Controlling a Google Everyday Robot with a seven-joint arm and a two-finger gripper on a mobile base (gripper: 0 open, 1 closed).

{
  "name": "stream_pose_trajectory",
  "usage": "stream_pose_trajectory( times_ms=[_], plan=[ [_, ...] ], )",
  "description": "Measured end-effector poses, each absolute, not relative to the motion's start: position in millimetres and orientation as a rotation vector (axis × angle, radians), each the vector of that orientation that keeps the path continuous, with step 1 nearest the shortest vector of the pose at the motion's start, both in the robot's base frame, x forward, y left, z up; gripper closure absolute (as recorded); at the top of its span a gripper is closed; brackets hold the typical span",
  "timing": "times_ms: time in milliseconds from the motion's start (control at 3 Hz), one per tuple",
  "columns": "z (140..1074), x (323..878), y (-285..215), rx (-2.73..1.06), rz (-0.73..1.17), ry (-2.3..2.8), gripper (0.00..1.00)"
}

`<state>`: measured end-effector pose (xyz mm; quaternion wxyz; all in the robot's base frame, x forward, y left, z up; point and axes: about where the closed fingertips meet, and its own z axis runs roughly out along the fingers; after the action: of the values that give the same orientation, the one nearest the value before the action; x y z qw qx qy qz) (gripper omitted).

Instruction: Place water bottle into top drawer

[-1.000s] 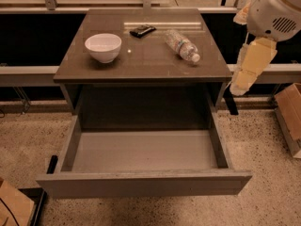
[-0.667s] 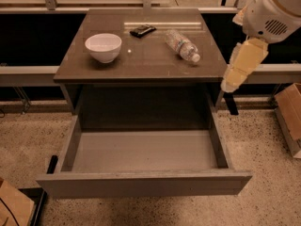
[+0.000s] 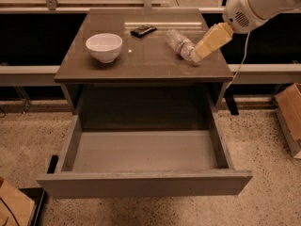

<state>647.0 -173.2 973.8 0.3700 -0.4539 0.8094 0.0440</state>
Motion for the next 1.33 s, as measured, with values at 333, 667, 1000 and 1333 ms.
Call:
stream_pose_trajectory(
  times_ms=[333,667,1000,1333],
  plan=[
    [971.2,650.5,-171.7,-1.162,0.115,2.074,0.00],
    [956.6,654.2,-173.1,-1.127,0.118,2.131,0.00],
    [941.0,678.9,-166.4,-1.029,0.158,2.138,0.00],
    [921.7,715.2,-164.0,-0.890,0.233,2.142,0.00]
  ],
)
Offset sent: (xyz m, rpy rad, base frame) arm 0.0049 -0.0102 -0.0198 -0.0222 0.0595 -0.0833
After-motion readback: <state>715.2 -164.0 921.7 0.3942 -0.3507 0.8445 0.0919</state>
